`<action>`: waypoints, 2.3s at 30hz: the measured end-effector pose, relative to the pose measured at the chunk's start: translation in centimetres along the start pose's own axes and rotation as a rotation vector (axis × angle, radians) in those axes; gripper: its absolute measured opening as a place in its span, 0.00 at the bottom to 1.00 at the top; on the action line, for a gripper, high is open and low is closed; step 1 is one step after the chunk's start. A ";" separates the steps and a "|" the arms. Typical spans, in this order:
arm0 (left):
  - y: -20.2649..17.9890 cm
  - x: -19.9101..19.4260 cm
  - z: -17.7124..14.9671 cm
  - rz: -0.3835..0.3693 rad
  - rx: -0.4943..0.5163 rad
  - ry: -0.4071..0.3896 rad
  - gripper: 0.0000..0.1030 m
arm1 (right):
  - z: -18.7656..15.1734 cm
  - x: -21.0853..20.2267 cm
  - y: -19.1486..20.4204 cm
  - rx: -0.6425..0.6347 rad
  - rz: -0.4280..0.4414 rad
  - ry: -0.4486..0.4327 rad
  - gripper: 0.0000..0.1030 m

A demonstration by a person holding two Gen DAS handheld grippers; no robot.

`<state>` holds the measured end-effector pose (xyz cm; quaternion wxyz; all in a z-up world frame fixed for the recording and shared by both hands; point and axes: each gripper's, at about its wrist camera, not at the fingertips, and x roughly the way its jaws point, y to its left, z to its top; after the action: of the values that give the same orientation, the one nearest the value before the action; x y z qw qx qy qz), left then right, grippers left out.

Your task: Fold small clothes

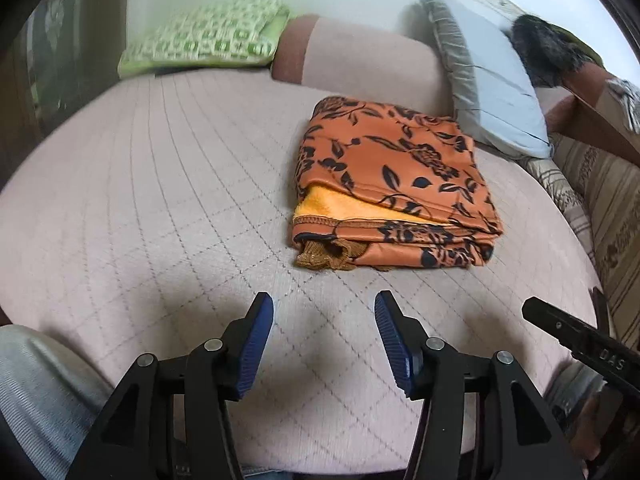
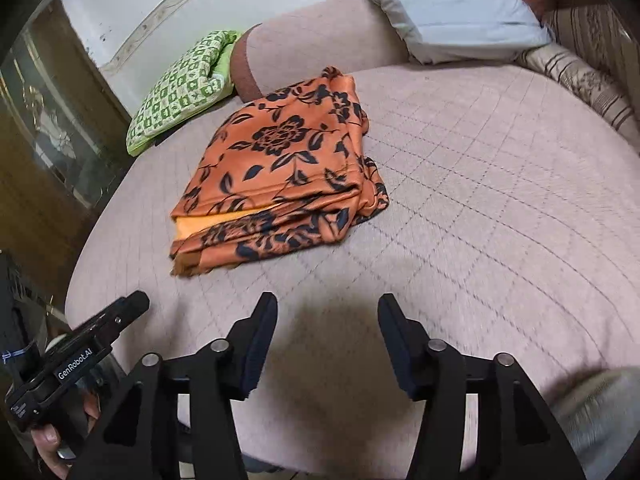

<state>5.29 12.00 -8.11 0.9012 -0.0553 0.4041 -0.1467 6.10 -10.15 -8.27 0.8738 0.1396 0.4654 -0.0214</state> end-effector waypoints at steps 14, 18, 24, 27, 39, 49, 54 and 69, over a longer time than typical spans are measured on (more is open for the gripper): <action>-1.1 -9.1 -2.4 0.072 0.085 -0.071 0.60 | -2.2 -7.1 3.0 -0.026 -0.097 -0.046 0.61; -1.2 -11.9 -2.2 0.056 0.077 -0.086 0.60 | -2.2 -8.7 3.5 -0.003 -0.099 -0.038 0.61; -1.2 -15.0 -1.9 0.055 0.055 -0.106 0.60 | -2.1 -11.1 3.9 0.005 -0.117 -0.050 0.62; -1.8 -15.9 -1.5 0.054 0.088 -0.087 0.60 | -2.0 -12.0 4.3 -0.004 -0.128 -0.061 0.63; -2.9 -18.1 0.5 0.074 0.149 -0.087 0.63 | -0.3 -15.1 6.1 -0.065 -0.149 -0.135 0.66; -2.7 -18.6 1.1 0.075 0.134 -0.096 0.63 | 0.4 -15.9 7.0 -0.088 -0.156 -0.162 0.67; -2.7 -18.5 1.4 0.073 0.134 -0.092 0.63 | 0.8 -15.8 7.4 -0.095 -0.151 -0.161 0.67; -2.5 -17.8 2.8 0.077 0.123 -0.075 0.63 | 1.8 -15.4 8.1 -0.113 -0.136 -0.160 0.67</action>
<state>-4.43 15.07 6.96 0.9223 0.0102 0.3623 -0.1341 0.25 -4.27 7.12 0.9111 0.0559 0.4032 -0.0652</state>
